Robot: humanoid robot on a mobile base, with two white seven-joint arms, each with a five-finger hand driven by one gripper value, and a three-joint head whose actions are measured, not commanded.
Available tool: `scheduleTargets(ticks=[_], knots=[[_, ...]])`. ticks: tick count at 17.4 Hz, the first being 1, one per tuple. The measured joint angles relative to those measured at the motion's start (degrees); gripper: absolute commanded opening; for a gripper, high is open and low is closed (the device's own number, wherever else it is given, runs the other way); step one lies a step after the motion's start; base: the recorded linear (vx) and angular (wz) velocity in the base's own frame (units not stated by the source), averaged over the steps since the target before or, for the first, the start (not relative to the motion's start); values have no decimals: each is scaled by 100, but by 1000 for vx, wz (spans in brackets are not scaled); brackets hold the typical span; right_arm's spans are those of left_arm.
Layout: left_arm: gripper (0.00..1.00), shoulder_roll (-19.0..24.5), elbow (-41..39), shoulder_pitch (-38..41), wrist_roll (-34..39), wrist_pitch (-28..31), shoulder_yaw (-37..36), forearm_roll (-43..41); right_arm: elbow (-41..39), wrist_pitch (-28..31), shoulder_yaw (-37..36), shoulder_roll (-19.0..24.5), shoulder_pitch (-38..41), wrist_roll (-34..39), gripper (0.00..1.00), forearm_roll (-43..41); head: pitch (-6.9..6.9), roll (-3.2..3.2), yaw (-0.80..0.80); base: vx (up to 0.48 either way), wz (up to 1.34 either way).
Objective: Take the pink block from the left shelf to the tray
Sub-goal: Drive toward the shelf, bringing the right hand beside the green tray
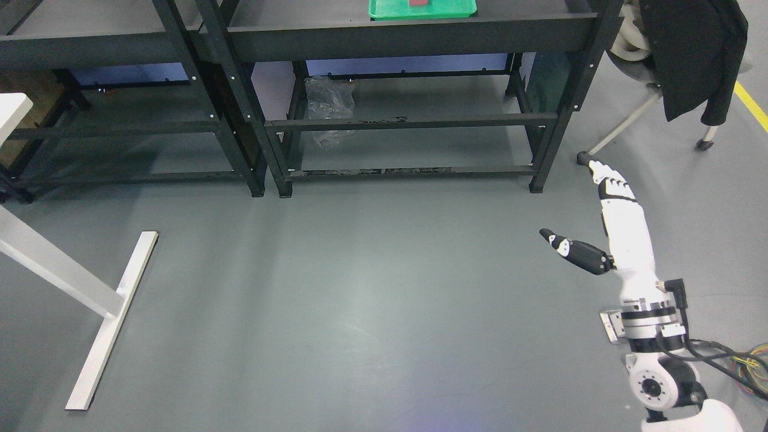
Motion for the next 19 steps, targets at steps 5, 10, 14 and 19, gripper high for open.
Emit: scheduleTargets(ticks=[5, 10, 14, 19], knots=[[100, 0, 0, 0, 0, 0, 0, 0, 31, 231, 108, 83, 5, 725, 99, 658, 0, 0, 0, 121, -27], [100, 0, 0, 0, 0, 0, 0, 0, 74, 589, 130, 219, -37, 1129, 100, 960, 0, 0, 0, 124, 4], [100, 0, 0, 0, 0, 0, 0, 0, 96, 652, 90, 312, -40, 1162, 99, 817, 0, 0, 0, 101, 38], [100, 0, 0, -1, 0, 0, 0, 0, 113, 626, 66, 370, -183, 1155, 99, 675, 0, 0, 0, 69, 10]])
